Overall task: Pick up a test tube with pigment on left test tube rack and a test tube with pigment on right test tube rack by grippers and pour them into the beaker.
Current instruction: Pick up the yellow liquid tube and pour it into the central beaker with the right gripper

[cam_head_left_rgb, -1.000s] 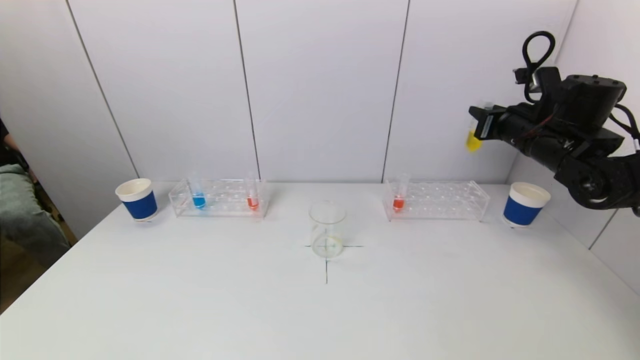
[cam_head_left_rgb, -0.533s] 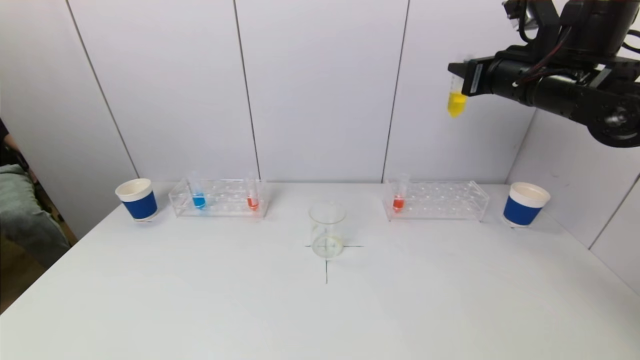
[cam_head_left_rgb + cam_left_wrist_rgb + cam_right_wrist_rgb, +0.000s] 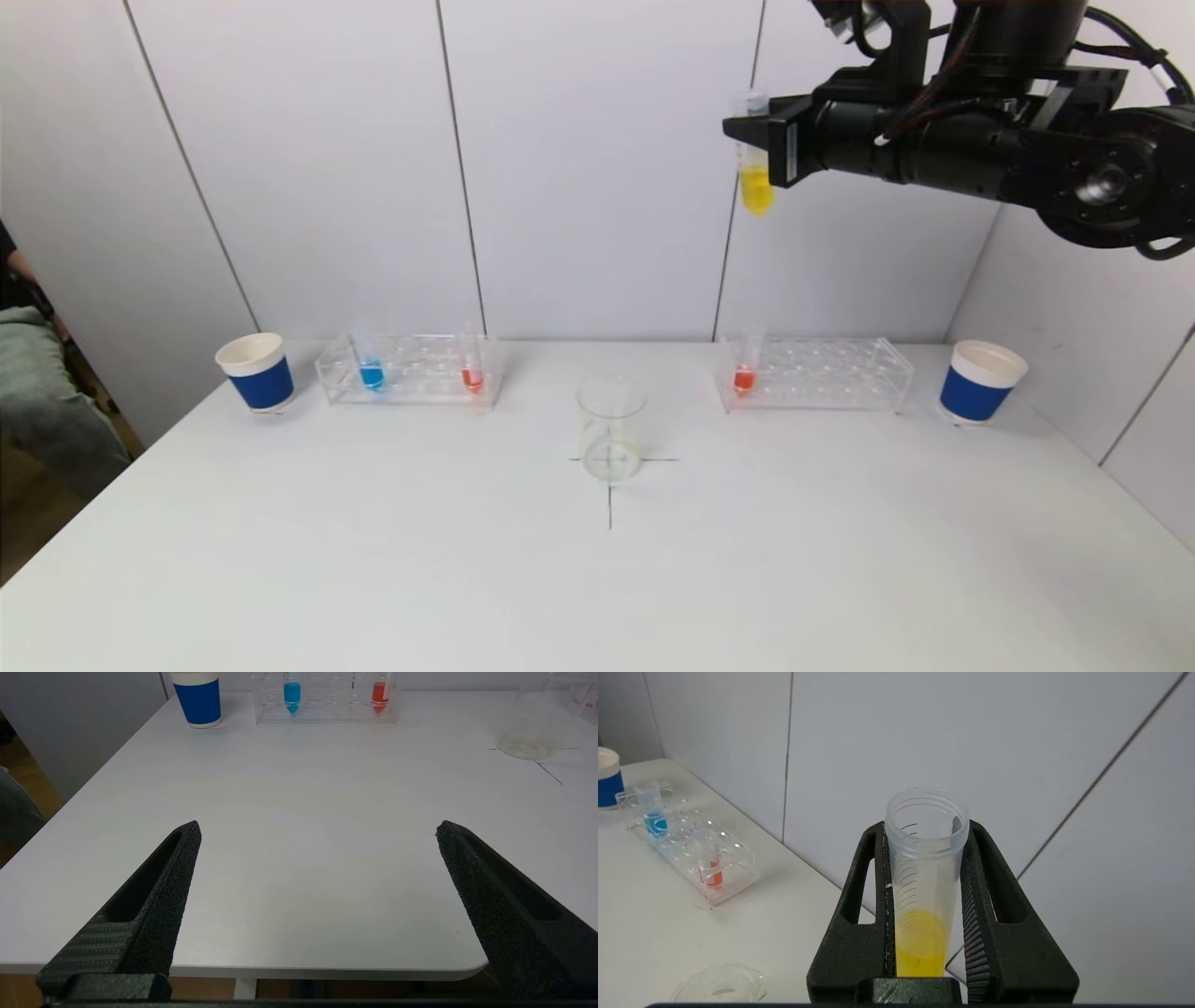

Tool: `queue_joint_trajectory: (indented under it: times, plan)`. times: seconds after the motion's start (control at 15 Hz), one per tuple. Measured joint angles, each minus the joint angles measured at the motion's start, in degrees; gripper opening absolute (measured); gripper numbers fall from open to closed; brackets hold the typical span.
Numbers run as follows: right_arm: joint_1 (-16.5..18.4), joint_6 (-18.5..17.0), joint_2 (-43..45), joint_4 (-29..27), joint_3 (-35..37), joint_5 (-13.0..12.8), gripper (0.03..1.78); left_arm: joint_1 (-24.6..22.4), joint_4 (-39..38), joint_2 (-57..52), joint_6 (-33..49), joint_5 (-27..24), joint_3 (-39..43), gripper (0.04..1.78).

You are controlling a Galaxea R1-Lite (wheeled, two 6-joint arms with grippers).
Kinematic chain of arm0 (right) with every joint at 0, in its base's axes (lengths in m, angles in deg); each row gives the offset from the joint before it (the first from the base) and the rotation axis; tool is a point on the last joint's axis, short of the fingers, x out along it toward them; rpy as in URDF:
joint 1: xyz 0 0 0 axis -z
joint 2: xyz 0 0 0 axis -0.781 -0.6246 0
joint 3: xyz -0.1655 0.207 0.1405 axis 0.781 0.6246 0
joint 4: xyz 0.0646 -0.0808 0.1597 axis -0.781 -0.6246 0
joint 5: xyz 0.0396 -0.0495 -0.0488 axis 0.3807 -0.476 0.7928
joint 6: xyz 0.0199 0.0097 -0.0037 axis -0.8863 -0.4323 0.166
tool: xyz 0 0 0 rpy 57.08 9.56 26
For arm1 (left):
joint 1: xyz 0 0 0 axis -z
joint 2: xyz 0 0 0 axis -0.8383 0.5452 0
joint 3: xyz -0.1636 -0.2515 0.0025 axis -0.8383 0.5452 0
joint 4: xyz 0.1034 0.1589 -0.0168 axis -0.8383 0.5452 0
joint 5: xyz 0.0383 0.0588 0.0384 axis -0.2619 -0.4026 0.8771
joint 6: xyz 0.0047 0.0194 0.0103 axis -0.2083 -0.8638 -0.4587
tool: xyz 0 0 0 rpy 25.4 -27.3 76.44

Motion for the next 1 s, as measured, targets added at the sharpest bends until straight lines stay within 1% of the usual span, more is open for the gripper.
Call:
queue_joint_trajectory:
  times: [0.13,0.27,0.33,0.47,0.53,0.67,0.8,0.87,1.0]
  plan:
    - [-1.63,3.17,-0.91,-0.35,-0.09,0.66,0.46,0.02,-0.02,0.00,0.02,0.00,0.00,1.76]
    - [-2.85,6.47,-1.62,-1.73,0.11,2.76,0.46,0.00,-0.02,0.00,0.05,0.00,0.00,1.76]
    - [-3.25,8.27,-1.93,-1.76,0.29,3.93,0.46,0.00,-0.02,0.00,0.05,0.00,0.00,1.76]
    - [-3.56,12.63,-2.58,-1.40,0.83,7.78,0.46,0.00,0.00,0.00,0.07,0.02,0.00,1.76]
    - [-3.67,14.99,-2.97,-1.05,1.18,9.05,0.46,0.00,0.00,0.00,0.02,0.00,0.00,1.76]
    - [-4.30,20.04,-3.80,-0.80,2.01,10.56,0.46,0.00,-0.02,0.00,0.00,0.02,0.00,1.76]
    - [-5.18,23.32,-4.50,-0.60,2.78,12.61,0.46,0.00,0.00,0.00,0.02,0.00,0.00,1.76]
    - [-5.44,25.05,-4.90,0.04,3.15,13.15,0.46,0.00,-0.02,0.00,0.00,0.00,0.00,1.76]
    - [-5.77,28.64,-6.12,4.08,4.21,14.36,0.46,0.00,0.00,0.00,0.02,0.00,0.00,1.76]
